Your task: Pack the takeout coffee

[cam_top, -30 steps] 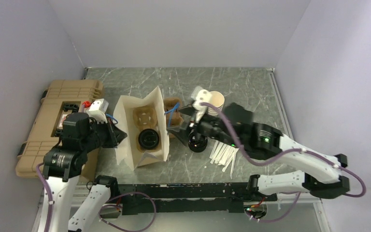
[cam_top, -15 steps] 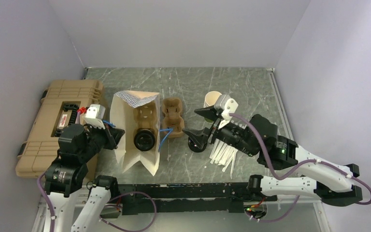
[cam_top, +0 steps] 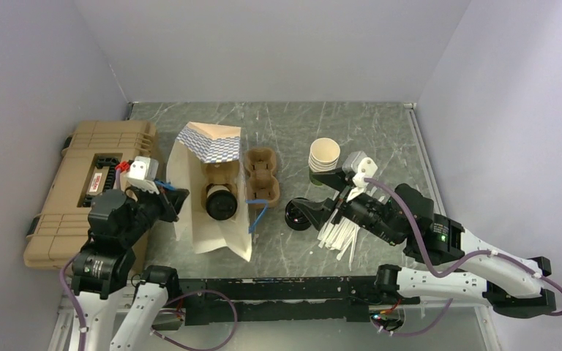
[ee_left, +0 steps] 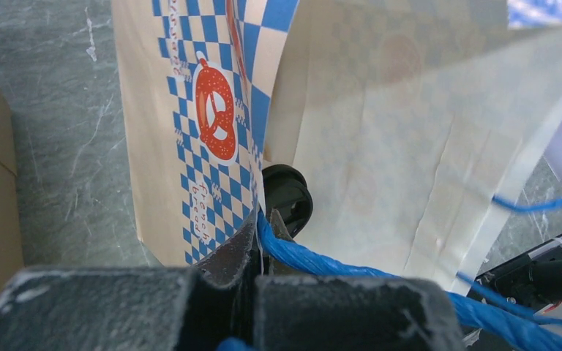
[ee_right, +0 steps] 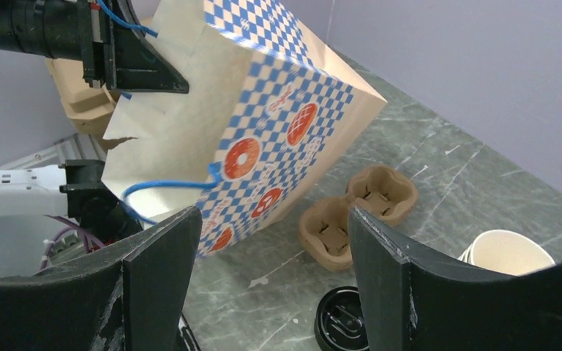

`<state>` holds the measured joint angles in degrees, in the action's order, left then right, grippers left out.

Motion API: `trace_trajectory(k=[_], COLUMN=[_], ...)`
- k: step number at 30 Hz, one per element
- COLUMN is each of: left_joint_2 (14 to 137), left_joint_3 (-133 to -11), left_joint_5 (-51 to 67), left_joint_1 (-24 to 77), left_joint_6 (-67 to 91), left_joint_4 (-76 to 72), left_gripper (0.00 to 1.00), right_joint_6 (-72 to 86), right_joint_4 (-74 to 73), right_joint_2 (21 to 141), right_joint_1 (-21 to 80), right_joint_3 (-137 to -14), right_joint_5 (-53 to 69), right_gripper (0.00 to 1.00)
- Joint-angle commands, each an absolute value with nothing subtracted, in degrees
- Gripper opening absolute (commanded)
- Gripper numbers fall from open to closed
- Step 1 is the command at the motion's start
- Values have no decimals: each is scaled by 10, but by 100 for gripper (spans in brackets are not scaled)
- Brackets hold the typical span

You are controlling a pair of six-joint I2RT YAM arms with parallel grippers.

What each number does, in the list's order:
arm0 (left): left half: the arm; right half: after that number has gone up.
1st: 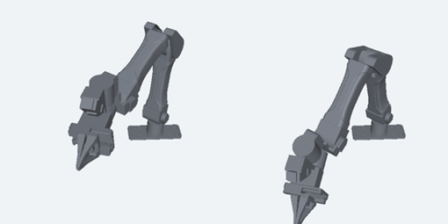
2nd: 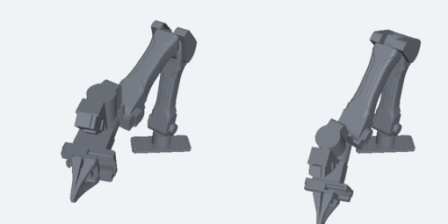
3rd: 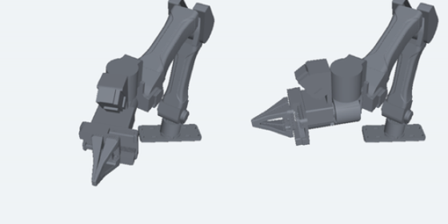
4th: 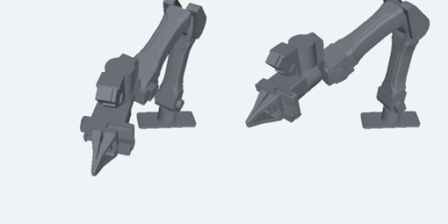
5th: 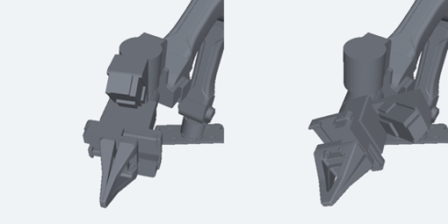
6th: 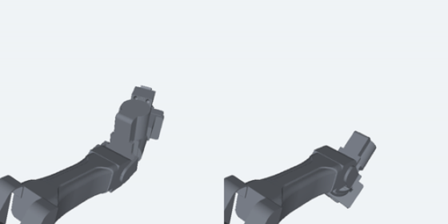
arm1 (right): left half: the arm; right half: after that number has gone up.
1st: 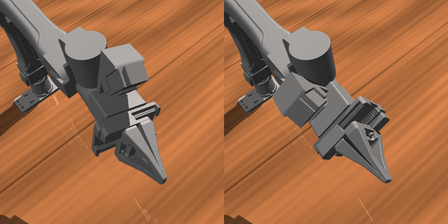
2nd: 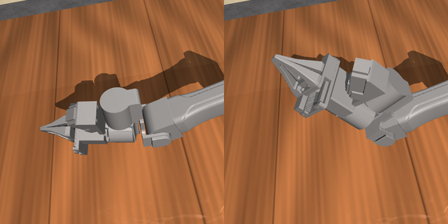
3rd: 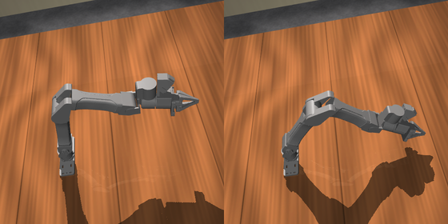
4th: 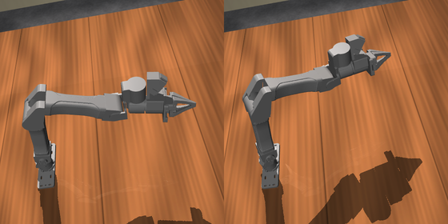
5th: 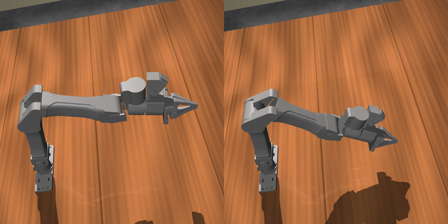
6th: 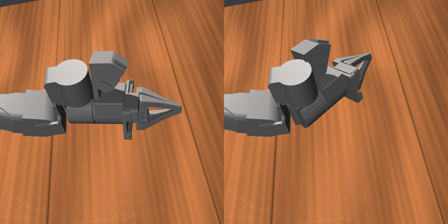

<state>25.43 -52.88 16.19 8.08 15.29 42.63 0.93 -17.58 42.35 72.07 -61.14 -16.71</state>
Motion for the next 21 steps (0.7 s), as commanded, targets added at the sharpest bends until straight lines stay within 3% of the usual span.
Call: trace_trajectory(k=[1, 21], left_joint_2=[279, 484], left_joint_3=[-558, -794], left_joint_5=[166, 178], left_joint_1=[82, 82], left_joint_6=[151, 218], left_joint_4=[406, 623], left_gripper=[0, 0], right_joint_6=[25, 66], right_joint_4=[-187, -273], right_joint_2=[414, 432], right_joint_1=[720, 720], right_joint_3=[-607, -643], right_joint_5=[-195, -252], right_gripper=[77, 77])
